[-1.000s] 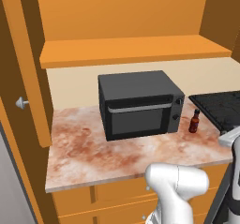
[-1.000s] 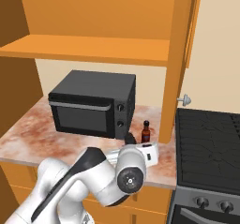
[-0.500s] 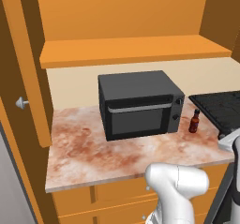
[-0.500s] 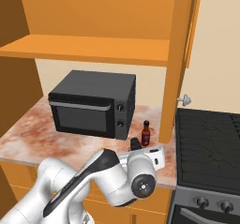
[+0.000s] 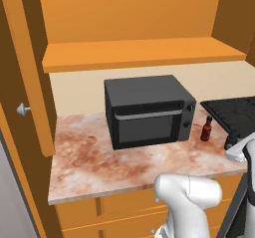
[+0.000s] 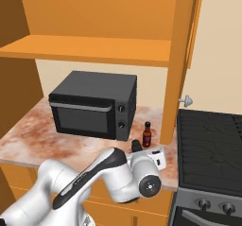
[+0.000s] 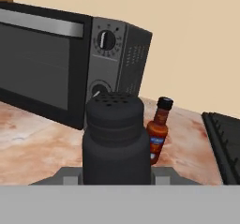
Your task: Take 2 condiments from the cabinet and move them on the counter near the stove.Make sure the condiments are lined up with each other, next to each other.
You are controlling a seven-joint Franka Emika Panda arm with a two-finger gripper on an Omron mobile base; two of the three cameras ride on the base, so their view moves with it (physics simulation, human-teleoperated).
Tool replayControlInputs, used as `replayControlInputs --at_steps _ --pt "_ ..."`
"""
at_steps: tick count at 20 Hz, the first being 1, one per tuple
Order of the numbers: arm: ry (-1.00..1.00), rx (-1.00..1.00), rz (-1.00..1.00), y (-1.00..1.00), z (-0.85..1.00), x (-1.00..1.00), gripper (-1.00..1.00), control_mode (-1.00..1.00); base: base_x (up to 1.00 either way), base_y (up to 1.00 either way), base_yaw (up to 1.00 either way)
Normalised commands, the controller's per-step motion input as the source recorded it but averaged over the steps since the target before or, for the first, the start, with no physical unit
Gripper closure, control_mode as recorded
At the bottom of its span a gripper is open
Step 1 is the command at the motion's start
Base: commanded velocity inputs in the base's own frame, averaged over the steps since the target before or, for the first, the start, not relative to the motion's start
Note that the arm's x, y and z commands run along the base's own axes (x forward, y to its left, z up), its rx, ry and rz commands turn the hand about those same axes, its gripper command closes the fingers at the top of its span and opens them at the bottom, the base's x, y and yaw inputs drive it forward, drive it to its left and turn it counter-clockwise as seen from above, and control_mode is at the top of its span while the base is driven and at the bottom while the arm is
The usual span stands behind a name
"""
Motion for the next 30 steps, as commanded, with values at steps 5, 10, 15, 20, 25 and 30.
replayControlInputs --at_steps 5,10,15,20,25,30 --pt "0.00 0.10 0.11 -0.06 -0.12 0.22 1.00 -1.00 0.00 0.00 0.00" --pt "0.00 0.08 0.07 -0.10 -0.07 0.21 1.00 -1.00 0.00 0.00 0.00" --pt "0.00 0.01 0.00 -0.05 -0.08 0.09 1.00 -1.00 0.00 0.00 0.00" --pt "0.00 0.00 0.00 -0.01 -0.12 0.04 1.00 -1.00 0.00 0.00 0.00" --pt "0.00 0.00 0.00 0.00 -0.17 0.13 1.00 -1.00 0.00 0.00 0.00" --pt "0.00 0.00 0.00 0.00 -0.13 0.15 1.00 -1.00 0.00 0.00 0.00"
